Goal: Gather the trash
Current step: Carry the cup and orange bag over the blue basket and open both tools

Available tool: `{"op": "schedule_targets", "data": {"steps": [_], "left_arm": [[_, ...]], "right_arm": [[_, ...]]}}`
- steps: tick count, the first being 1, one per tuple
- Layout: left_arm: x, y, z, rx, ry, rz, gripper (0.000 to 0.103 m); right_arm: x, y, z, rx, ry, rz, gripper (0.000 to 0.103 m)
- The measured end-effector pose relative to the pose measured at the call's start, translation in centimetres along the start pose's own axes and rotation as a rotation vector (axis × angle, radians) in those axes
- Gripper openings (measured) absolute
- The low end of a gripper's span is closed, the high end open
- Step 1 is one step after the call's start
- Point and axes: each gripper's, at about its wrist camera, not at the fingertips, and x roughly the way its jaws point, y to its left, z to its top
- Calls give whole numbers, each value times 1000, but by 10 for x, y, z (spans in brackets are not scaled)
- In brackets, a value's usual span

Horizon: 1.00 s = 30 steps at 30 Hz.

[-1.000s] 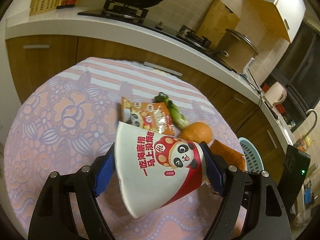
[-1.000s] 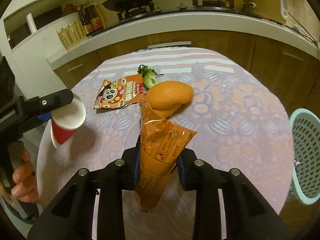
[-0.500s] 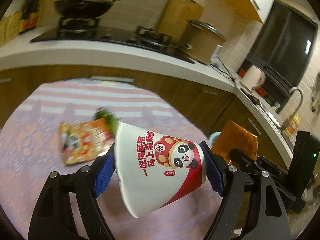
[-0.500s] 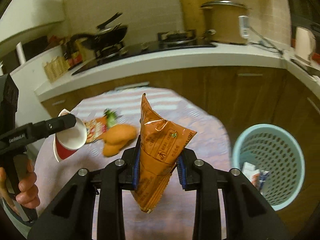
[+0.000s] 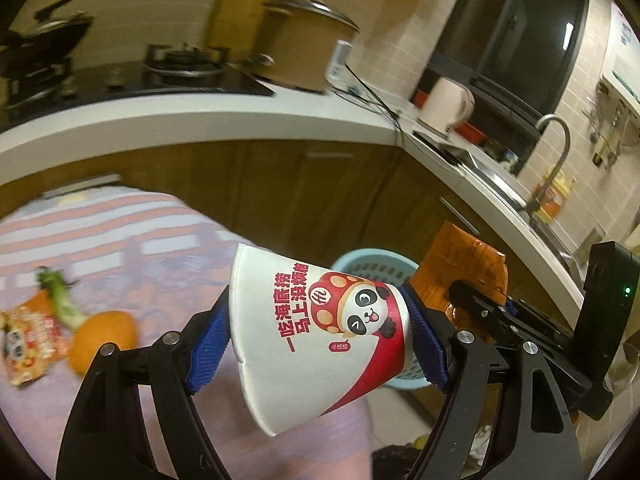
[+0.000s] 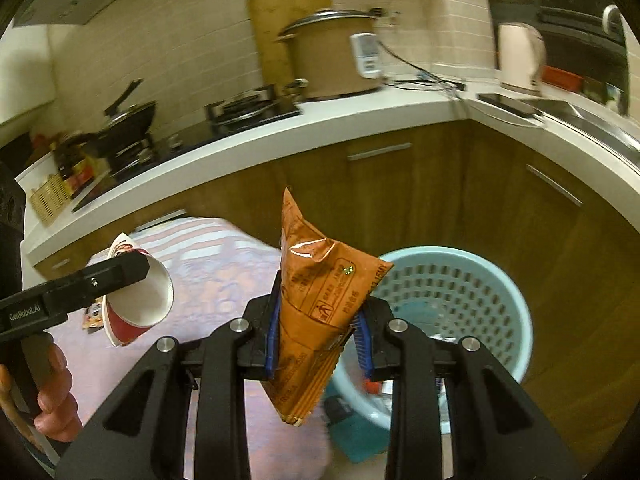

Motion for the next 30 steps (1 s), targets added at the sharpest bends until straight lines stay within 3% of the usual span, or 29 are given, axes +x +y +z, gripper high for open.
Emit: {"op": "schedule_targets", "data": {"steps": [7, 10, 12, 25, 27, 30], "left_arm": [[62, -34, 2, 49, 66, -28, 77], [87, -48, -1, 75, 85, -24, 77], [103, -53, -5, 87, 107, -11, 77], [166, -65, -22, 104, 178, -67, 79], [170, -67, -22, 114, 177, -49, 80], [172, -64, -21, 106, 187, -53, 86]], "right_arm": [[24, -54, -9, 91, 51, -66, 27], [54, -81, -18, 154, 163, -123, 27], [67, -95, -26, 204, 211, -94, 27], [96, -119, -47, 250, 272, -128, 32], [101, -123, -47, 261, 279, -147, 54], [103, -127, -49, 274, 275, -167, 58]]}}
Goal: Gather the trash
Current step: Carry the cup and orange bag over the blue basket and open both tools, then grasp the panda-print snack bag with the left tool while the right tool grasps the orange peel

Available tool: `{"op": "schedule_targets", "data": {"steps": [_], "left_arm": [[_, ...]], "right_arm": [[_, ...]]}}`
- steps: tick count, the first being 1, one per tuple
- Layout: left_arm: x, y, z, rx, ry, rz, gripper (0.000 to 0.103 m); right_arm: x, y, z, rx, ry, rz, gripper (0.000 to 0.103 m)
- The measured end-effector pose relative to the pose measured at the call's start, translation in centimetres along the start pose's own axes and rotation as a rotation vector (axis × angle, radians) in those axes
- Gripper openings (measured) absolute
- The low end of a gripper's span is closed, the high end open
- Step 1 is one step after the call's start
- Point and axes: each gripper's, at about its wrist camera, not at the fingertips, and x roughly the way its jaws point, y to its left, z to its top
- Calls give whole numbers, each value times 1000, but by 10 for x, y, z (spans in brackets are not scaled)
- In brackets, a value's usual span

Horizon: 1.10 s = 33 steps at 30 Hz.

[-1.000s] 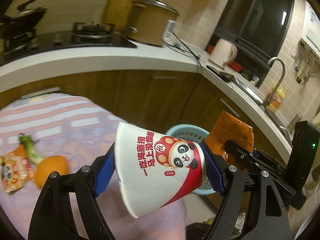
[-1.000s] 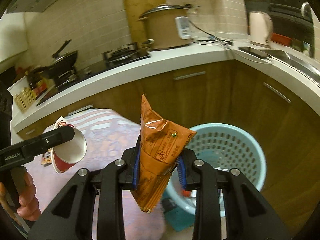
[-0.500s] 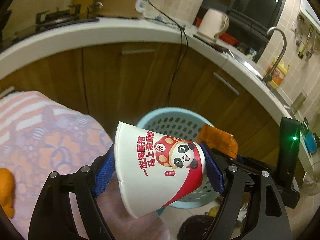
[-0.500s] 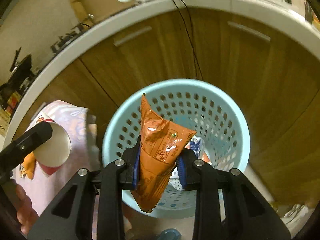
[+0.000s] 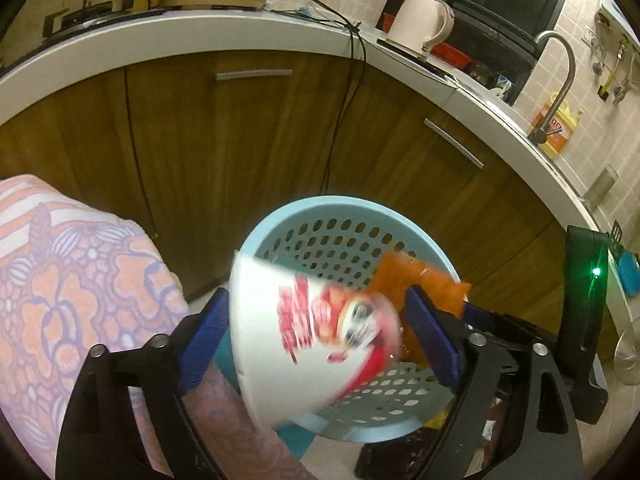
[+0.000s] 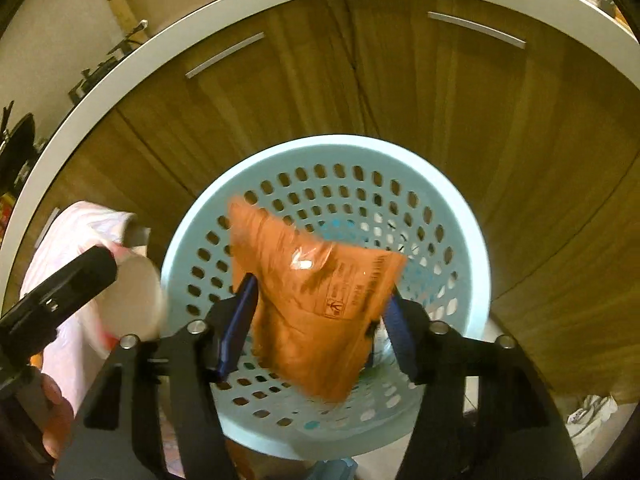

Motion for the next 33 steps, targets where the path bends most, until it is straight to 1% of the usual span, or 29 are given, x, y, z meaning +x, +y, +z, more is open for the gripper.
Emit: {"op": "schedule_targets", "data": {"steps": [4, 9, 16, 19, 22, 24, 30, 33], "left_arm": [[-4, 5, 0, -8, -9, -12, 86], [-15, 6, -2, -15, -24, -31, 86], [-50, 14, -9, -38, -78, -45, 86], [-73, 24, -12, -60, -115, -41, 86], [-100, 39, -17, -88, -161, -26, 86], [-116, 50, -21, -106, -186, -14, 86], [-168, 95, -35, -187, -255, 60, 86], [-198, 125, -48, -234, -288, 120, 86]], "right_arm": [[-1, -5, 0, 22, -1, 1, 58], [-15, -2, -1, 18, -30, 8, 58], [-36, 26, 0, -37, -76, 35, 58], [-47, 44, -2, -65, -101, 59, 58], [-57, 69, -6, -100, -123, 102, 58], [-65, 92, -10, -138, -131, 130, 58], [-77, 167, -28, -264, -136, 210, 58], [-78, 199, -41, -317, -128, 248, 58]]}}
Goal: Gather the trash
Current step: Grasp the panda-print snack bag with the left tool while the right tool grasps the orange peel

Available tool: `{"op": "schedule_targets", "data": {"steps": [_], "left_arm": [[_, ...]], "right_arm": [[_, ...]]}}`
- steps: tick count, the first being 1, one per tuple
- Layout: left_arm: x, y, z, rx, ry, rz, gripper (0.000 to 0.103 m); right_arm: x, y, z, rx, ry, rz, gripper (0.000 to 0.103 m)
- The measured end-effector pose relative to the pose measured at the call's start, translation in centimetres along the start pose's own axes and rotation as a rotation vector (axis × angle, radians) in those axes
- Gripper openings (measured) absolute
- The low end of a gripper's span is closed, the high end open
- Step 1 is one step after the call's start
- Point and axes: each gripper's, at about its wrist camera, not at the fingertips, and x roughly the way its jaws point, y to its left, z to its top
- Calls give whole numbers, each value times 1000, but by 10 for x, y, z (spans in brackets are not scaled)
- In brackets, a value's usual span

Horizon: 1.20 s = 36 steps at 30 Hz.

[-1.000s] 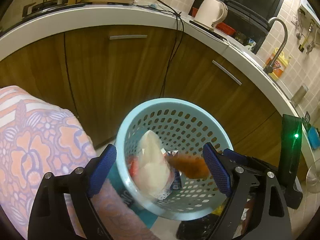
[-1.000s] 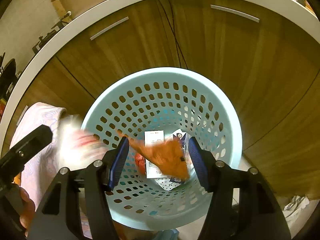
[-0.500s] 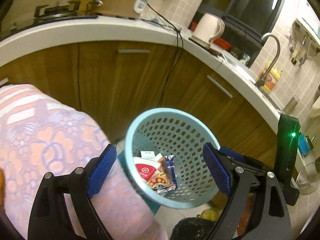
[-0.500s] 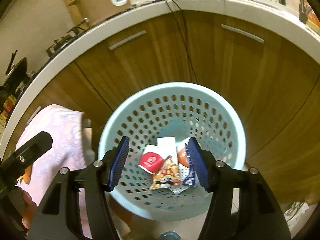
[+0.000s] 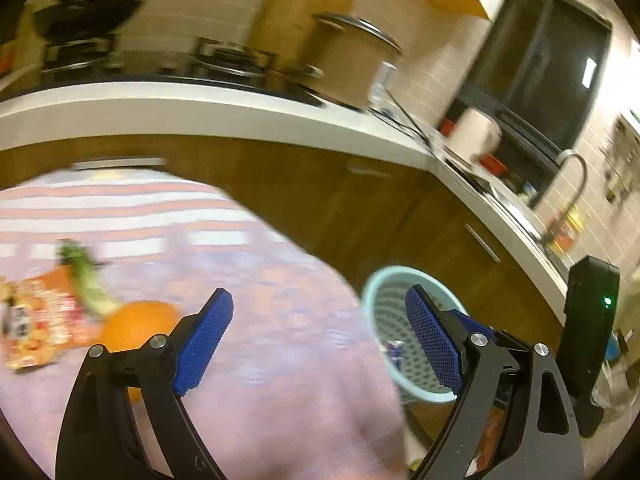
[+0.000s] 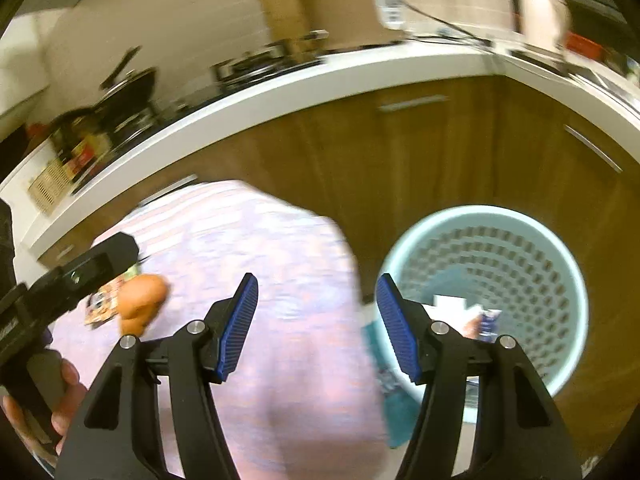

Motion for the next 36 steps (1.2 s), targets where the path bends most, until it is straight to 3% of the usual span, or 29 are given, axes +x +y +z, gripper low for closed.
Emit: {"op": "schedule_targets", "data": {"steps": [10, 17, 24, 27, 30, 32, 36], "left_arm": [[-71, 106, -5, -101, -79, 246, 86], [-74, 163, -16, -57, -40, 478, 86], [-44, 194, -21, -92, 42, 468, 84], [-33, 193, -23, -69, 98, 467, 67], [-26, 182, -26, 4, 119, 520, 54], [-25, 176, -28, 40, 114, 530, 25], [-30, 175, -30, 33, 98, 510, 10]], "right_arm": [[44, 115, -30, -140, 33, 120, 58], [66, 145, -50, -144, 21, 173, 58], [66, 149, -51, -167, 16, 149, 59], [68, 153, -50, -180, 25, 133, 61], [72, 159, -49, -168, 50, 163, 65], [76, 165, -47, -159, 77, 165, 67], [82, 175, -41, -163, 107, 155, 67]]}}
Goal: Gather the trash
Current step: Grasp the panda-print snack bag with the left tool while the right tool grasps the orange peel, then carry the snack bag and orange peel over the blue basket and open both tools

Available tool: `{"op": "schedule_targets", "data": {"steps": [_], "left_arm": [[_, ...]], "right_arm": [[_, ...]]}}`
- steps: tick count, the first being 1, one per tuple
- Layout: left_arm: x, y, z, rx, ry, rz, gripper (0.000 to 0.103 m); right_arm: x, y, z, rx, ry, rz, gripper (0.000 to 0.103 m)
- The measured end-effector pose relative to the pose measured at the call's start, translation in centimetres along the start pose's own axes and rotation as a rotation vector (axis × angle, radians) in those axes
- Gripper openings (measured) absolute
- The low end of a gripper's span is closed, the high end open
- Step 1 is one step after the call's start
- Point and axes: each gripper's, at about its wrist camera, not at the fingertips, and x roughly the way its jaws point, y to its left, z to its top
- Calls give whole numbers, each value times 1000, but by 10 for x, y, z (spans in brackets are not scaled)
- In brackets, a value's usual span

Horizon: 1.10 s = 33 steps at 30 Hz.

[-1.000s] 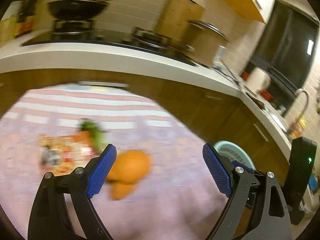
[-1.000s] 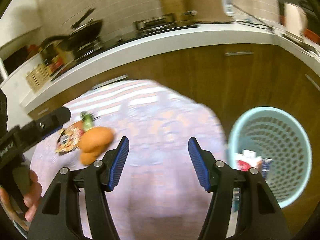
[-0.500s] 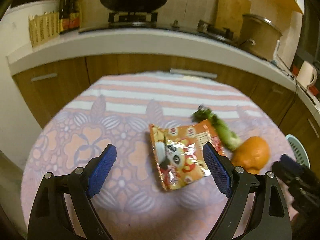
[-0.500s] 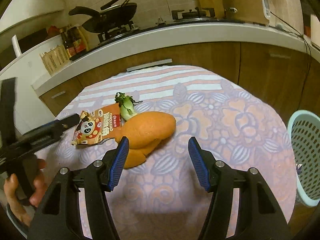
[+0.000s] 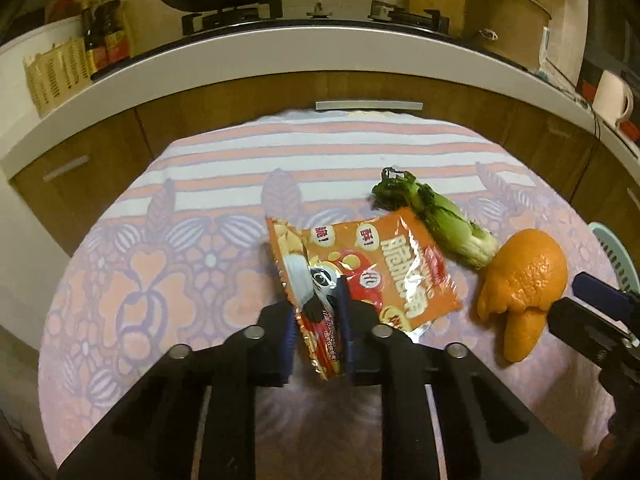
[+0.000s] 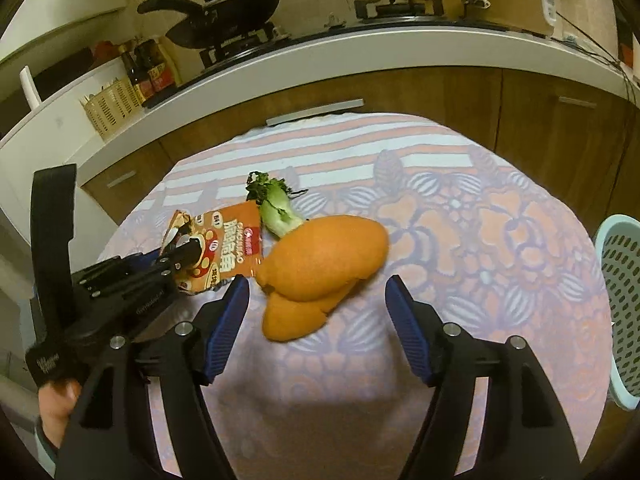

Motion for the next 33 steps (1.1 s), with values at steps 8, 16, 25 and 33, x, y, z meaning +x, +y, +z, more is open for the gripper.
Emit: {"op": "schedule_targets", "data": {"steps": [8, 16, 25, 33], "left_arm": [[-18, 22, -2, -108, -100, -117, 5], [-24, 32, -3, -162, -119, -148, 5], [-25, 36, -2, -171, -131, -176, 5], [-31, 35, -3, -168, -158, -202, 5]], "right_arm": [[2, 16, 8, -80, -3, -77, 67], [29, 41, 16, -258, 61, -216, 62], [6, 7, 29, -100, 23, -43, 33], [-31, -14, 36, -3, -53, 80, 25]]}}
